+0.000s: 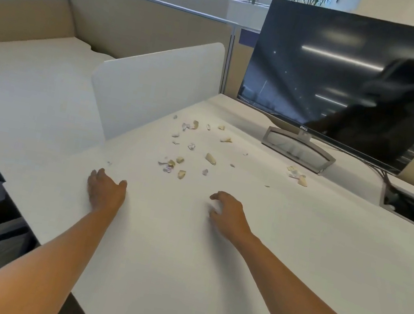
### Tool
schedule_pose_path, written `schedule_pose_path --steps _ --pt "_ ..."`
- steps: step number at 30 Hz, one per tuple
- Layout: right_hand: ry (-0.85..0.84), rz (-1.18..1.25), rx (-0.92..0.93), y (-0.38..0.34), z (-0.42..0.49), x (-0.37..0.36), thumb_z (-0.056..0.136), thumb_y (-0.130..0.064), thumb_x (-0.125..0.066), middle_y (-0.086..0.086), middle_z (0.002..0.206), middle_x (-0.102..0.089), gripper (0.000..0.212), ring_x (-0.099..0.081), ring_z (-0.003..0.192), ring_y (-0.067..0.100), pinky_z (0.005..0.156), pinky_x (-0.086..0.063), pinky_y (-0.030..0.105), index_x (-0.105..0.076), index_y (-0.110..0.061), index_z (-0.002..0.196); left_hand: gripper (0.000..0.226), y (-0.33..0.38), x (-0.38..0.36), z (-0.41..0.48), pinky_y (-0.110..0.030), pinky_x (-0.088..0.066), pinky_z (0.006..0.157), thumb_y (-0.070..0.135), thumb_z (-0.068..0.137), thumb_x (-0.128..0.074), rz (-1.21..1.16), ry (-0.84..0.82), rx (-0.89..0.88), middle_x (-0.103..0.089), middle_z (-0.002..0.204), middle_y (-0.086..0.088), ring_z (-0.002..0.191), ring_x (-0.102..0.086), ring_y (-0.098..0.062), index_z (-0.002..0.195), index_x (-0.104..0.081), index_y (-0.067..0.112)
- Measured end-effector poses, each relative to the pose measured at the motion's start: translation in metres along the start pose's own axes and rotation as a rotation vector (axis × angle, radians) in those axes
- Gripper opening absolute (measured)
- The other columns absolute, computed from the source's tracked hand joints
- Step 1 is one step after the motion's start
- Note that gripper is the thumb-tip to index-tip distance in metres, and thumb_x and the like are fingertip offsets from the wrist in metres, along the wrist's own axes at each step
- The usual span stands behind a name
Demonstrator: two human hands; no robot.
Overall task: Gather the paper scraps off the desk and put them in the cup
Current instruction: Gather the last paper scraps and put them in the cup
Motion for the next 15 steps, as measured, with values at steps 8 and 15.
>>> schedule_pose_path --steps 8,15 --pt "-0.092 -0.116 -0.073 -0.023 0.052 -0.023 0.091 -0.026 -0.054 0.008 0.158 -0.006 0.066 -0.014 0.145 0.022 0.116 -0.017 0.032 -0.020 -0.015 0.146 0.079 0.007 -0.016 0.057 -0.044 -0.011 0.118 0.029 0.088 -0.059 0.135 -0.125 -0.075 -0.015 0.154 -0.022 0.144 -0.013 -0.032 0.144 -0.014 -0.004" --pt "-0.117 -0.155 -0.144 -0.025 0.082 -0.023 0.091 -0.037 -0.053 0.011 0.158 -0.003 0.070 -0.012 0.145 0.023 0.115 -0.018 0.033 -0.018 -0.012 0.146 0.072 0.032 -0.054 0.060 -0.042 -0.006 0.118 0.033 0.093 -0.050 0.246 -0.300 -0.272 -0.015 0.155 -0.018 0.145 -0.009 -0.030 0.145 -0.014 -0.002"
Point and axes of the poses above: each hand's wrist, its own z-axis towards the middle knuckle, its own x-axis out of the back of the hand, y = z × x, the point moved 6 cm from there along z, towards the middle knuckle
